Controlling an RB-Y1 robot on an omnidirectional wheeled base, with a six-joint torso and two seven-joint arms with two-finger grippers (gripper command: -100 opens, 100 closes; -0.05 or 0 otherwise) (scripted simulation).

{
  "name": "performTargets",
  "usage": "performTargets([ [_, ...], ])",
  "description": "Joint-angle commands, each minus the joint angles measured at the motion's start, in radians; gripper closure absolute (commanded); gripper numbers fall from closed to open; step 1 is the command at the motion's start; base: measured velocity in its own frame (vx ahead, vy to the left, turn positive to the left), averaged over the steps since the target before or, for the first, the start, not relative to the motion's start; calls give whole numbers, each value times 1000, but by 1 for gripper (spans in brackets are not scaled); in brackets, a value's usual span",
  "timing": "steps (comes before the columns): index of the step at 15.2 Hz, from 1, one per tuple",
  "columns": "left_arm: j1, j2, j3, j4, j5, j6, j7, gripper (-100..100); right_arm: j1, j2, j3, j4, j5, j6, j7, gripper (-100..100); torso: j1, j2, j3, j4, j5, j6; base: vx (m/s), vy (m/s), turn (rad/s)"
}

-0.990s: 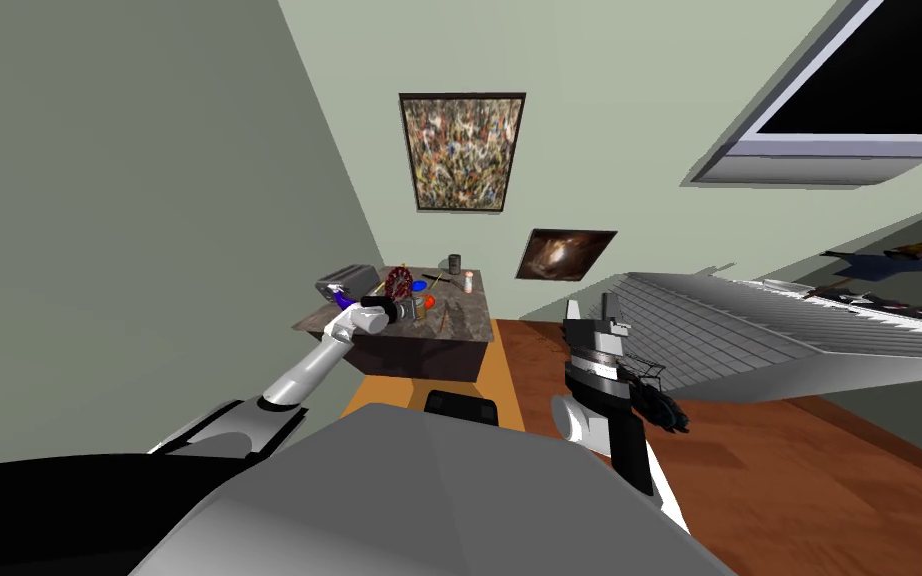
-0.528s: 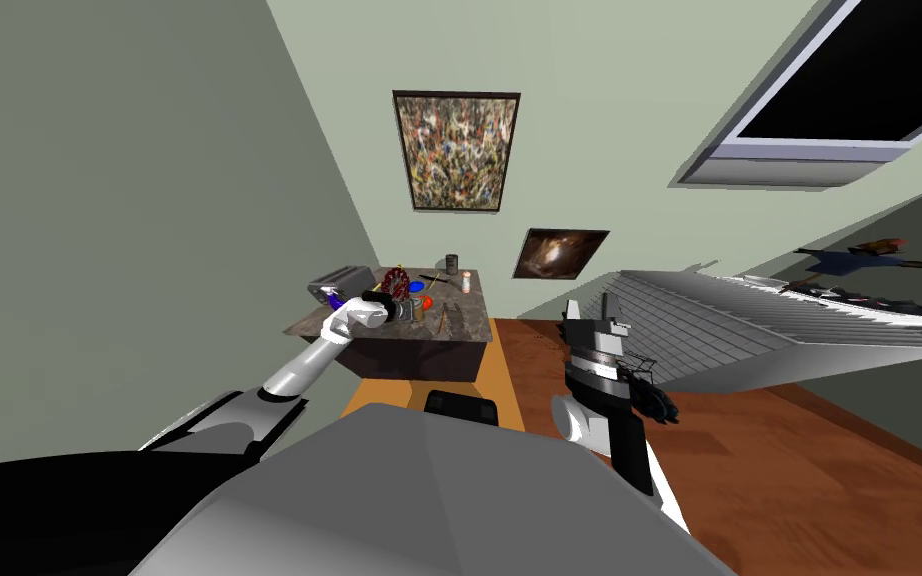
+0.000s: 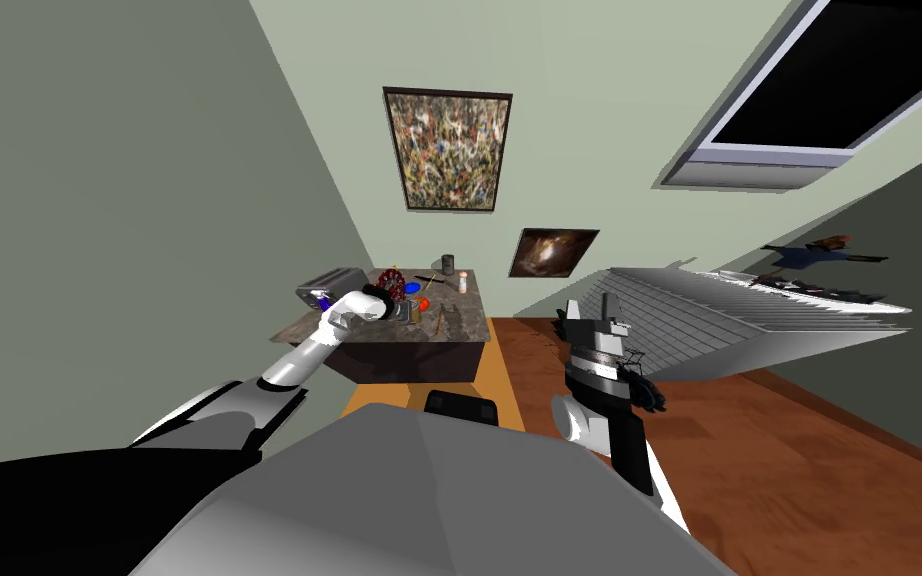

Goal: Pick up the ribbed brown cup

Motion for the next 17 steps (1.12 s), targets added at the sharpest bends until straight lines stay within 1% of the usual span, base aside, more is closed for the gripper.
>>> performTargets([
  [1, -18, 13, -1, 11, 19, 50, 15, -100, 0, 0, 0, 0, 0, 0, 0, 0, 0, 0, 0, 0, 0, 0, 9, 14, -125],
  [2, -18, 13, -1, 11, 19, 66, 15, -100, 0, 0, 0, 0, 0, 0, 0, 0, 0, 0, 0, 0, 0, 0, 7, 14, -57],
  [3, -43, 33, -1, 23, 46, 90, 35, -100, 0, 0, 0, 0, 0, 0, 0, 0, 0, 0, 0, 0, 0, 0, 11, 13, -122],
  [5, -43, 33, -1, 23, 46, 132, 35, -100, 0, 0, 0, 0, 0, 0, 0, 0, 0, 0, 0, 0, 0, 0, 12, 16, -83],
  [6, -43, 33, -1, 23, 46, 134, 35, -100, 0, 0, 0, 0, 0, 0, 0, 0, 0, 0, 0, 0, 0, -1, 6, 10, 18],
  [7, -67, 52, -2, 35, 72, 168, 54, -100, 0, 0, 0, 0, 0, 0, 0, 0, 0, 0, 0, 0, 0, -1, 8, 10, -63],
  [9, -67, 52, -2, 35, 72, 198, 54, -100, 0, 0, 0, 0, 0, 0, 0, 0, 0, 0, 0, 0, 0, 0, 9, 13, -94],
  [10, -89, 69, -2, 46, 97, 227, 72, -100, 0, 0, 0, 0, 0, 0, 0, 0, 0, 0, 0, 0, 0, 0, 9, 14, -111],
  [12, -89, 69, -2, 46, 97, 259, 72, -100, 0, 0, 0, 0, 0, 0, 0, 0, 0, 0, 0, 0, 0, 0, 10, 14, -72],
  [13, -110, 85, -2, 57, 119, 286, 89, -100, 0, 0, 0, 0, 0, 0, 0, 0, 0, 0, 0, 0, 0, -1, 12, 12, -77],
  [15, -110, 85, -2, 57, 119, 315, 89, -100, 0, 0, 0, 0, 0, 0, 0, 0, 0, 0, 0, 0, 0, 0, 10, 14, -67],
  [16, -130, 100, -2, 67, 141, 346, 105, -100, 0, 0, 0, 0, 0, 0, 0, 0, 0, 0, 0, 0, 0, 0, 12, 10, -91],
  [17, -130, 100, -2, 67, 141, 365, 105, -100, 0, 0, 0, 0, 0, 0, 0, 0, 0, 0, 0, 0, 0, 0, 14, 12, -104],
])
